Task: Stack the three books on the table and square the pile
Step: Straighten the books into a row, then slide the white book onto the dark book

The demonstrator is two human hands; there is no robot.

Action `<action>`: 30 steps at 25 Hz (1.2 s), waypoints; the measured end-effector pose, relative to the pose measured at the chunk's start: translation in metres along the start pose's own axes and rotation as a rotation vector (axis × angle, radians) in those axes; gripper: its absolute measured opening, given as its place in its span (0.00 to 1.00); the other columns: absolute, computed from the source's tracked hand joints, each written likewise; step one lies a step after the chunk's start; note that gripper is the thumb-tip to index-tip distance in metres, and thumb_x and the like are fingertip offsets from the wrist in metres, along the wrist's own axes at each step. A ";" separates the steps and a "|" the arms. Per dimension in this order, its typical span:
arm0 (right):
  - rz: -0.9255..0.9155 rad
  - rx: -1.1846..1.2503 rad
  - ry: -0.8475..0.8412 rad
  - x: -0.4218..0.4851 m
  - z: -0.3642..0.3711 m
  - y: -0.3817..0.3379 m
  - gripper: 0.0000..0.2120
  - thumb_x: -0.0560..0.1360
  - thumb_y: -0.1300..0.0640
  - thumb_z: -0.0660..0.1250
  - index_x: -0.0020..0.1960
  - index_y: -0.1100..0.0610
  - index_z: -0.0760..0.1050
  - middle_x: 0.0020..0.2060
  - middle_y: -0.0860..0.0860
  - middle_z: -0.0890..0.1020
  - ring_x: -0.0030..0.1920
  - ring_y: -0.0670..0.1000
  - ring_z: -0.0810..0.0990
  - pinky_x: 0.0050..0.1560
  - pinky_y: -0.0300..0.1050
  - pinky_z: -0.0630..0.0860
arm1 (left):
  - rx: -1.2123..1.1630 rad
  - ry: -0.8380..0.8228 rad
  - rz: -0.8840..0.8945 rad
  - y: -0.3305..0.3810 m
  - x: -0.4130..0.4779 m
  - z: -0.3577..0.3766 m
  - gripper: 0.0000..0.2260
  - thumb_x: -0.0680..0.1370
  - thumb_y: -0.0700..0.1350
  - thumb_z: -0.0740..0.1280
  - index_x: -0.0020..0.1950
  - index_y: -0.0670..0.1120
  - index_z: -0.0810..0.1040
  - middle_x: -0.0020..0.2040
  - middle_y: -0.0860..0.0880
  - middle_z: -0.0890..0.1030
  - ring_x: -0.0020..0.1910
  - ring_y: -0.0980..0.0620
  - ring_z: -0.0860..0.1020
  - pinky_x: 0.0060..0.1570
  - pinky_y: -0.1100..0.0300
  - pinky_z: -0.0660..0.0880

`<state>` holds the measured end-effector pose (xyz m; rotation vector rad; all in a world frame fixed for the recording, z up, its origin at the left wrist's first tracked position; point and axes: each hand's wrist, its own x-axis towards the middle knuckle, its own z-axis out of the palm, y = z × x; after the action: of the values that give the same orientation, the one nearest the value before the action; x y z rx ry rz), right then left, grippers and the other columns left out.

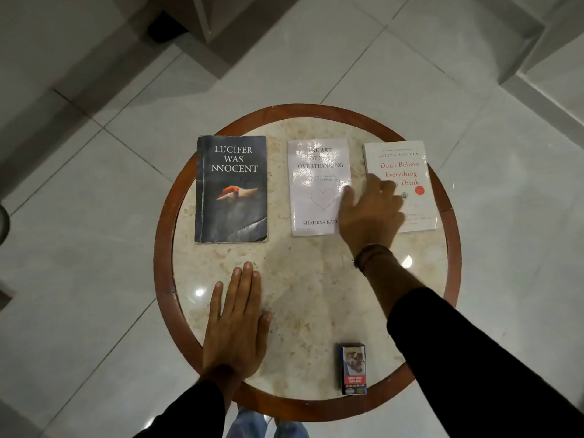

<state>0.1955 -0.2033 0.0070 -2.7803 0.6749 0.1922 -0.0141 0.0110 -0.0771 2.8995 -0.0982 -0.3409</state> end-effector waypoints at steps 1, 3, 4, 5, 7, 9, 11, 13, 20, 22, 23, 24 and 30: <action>0.037 0.069 -0.078 -0.006 0.003 -0.014 0.29 0.81 0.41 0.67 0.73 0.61 0.70 0.67 0.60 0.75 0.65 0.65 0.76 0.61 0.62 0.77 | -0.009 -0.004 -0.004 0.000 0.000 0.000 0.33 0.86 0.61 0.53 0.88 0.45 0.59 0.88 0.43 0.61 0.87 0.40 0.60 0.85 0.38 0.52; 0.189 0.112 -0.225 -0.009 0.007 -0.033 0.37 0.75 0.40 0.75 0.73 0.62 0.68 0.67 0.60 0.73 0.67 0.65 0.75 0.62 0.61 0.78 | -0.035 -0.005 -0.002 -0.001 -0.002 0.002 0.33 0.86 0.61 0.51 0.89 0.46 0.56 0.89 0.45 0.59 0.87 0.40 0.59 0.86 0.37 0.53; 0.261 0.122 -0.267 -0.006 0.007 -0.038 0.41 0.72 0.41 0.78 0.74 0.62 0.66 0.69 0.60 0.73 0.69 0.64 0.75 0.63 0.61 0.77 | -0.046 0.002 0.003 -0.002 -0.002 0.003 0.34 0.86 0.62 0.50 0.89 0.47 0.54 0.89 0.45 0.58 0.87 0.41 0.58 0.86 0.38 0.52; 0.324 0.163 -0.297 -0.001 0.006 -0.041 0.46 0.69 0.41 0.81 0.75 0.61 0.64 0.69 0.60 0.74 0.70 0.64 0.76 0.65 0.60 0.77 | -0.058 0.009 0.007 -0.003 -0.002 0.004 0.34 0.86 0.61 0.51 0.89 0.47 0.52 0.90 0.45 0.56 0.88 0.42 0.57 0.87 0.40 0.49; 0.404 0.295 -0.354 0.009 0.003 -0.040 0.49 0.66 0.44 0.85 0.76 0.61 0.63 0.69 0.59 0.78 0.70 0.63 0.78 0.70 0.61 0.78 | -0.072 0.025 0.005 -0.004 -0.003 0.006 0.35 0.86 0.61 0.53 0.90 0.48 0.50 0.90 0.46 0.55 0.89 0.44 0.54 0.88 0.44 0.42; 0.417 0.293 -0.392 0.013 0.001 -0.037 0.49 0.65 0.43 0.85 0.75 0.60 0.65 0.67 0.57 0.80 0.70 0.63 0.78 0.71 0.61 0.76 | -0.077 0.040 0.004 -0.004 -0.003 0.008 0.35 0.86 0.60 0.55 0.90 0.48 0.49 0.90 0.48 0.53 0.89 0.46 0.50 0.88 0.46 0.38; 0.389 0.150 -0.384 0.010 0.000 -0.040 0.48 0.65 0.39 0.84 0.74 0.60 0.67 0.69 0.58 0.76 0.71 0.62 0.74 0.71 0.59 0.75 | -0.080 0.050 0.014 -0.004 -0.003 0.010 0.35 0.86 0.60 0.56 0.90 0.48 0.49 0.91 0.49 0.50 0.90 0.47 0.48 0.88 0.46 0.37; 0.354 0.066 -0.361 0.007 0.003 -0.047 0.46 0.67 0.38 0.82 0.74 0.60 0.67 0.70 0.59 0.72 0.72 0.62 0.72 0.69 0.57 0.74 | -0.072 0.055 0.018 -0.006 -0.003 0.014 0.35 0.86 0.59 0.57 0.90 0.48 0.50 0.91 0.49 0.49 0.90 0.47 0.48 0.88 0.46 0.37; 0.451 0.318 -0.361 0.008 -0.006 -0.044 0.44 0.66 0.46 0.85 0.72 0.57 0.64 0.62 0.55 0.79 0.69 0.62 0.77 0.73 0.63 0.74 | -0.080 0.043 0.024 -0.008 -0.003 0.018 0.35 0.86 0.58 0.56 0.90 0.47 0.50 0.91 0.49 0.49 0.90 0.47 0.49 0.88 0.46 0.38; 0.375 0.303 -0.347 0.012 -0.011 -0.031 0.30 0.71 0.51 0.79 0.69 0.56 0.74 0.59 0.53 0.82 0.66 0.61 0.79 0.71 0.64 0.75 | -0.091 0.052 0.024 -0.009 -0.004 0.016 0.35 0.86 0.58 0.57 0.90 0.47 0.50 0.91 0.49 0.50 0.90 0.47 0.49 0.88 0.46 0.38; 0.344 0.355 -0.338 0.014 -0.015 -0.023 0.22 0.72 0.55 0.76 0.66 0.56 0.79 0.59 0.54 0.85 0.64 0.61 0.82 0.69 0.63 0.78 | -0.097 0.055 0.025 -0.008 -0.004 0.015 0.34 0.86 0.58 0.56 0.90 0.47 0.50 0.91 0.49 0.50 0.90 0.47 0.49 0.88 0.46 0.38; 0.325 0.419 -0.329 0.015 -0.020 -0.017 0.19 0.73 0.60 0.74 0.64 0.56 0.82 0.59 0.56 0.87 0.62 0.62 0.84 0.67 0.63 0.81 | -0.101 0.058 0.029 -0.007 -0.004 0.014 0.34 0.87 0.58 0.55 0.90 0.47 0.50 0.91 0.49 0.49 0.90 0.48 0.49 0.88 0.46 0.39; 0.234 0.799 -0.305 -0.006 -0.048 -0.010 0.11 0.78 0.65 0.74 0.55 0.51 0.85 0.41 0.41 0.91 0.47 0.51 0.91 0.40 0.48 0.89 | -0.118 0.072 0.024 -0.004 -0.004 0.007 0.32 0.88 0.57 0.51 0.89 0.46 0.52 0.90 0.47 0.54 0.89 0.47 0.52 0.87 0.42 0.49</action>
<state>0.1978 -0.2065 0.0558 -1.8657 0.7786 0.3043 -0.0198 0.0138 -0.0838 2.7881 -0.0978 -0.2294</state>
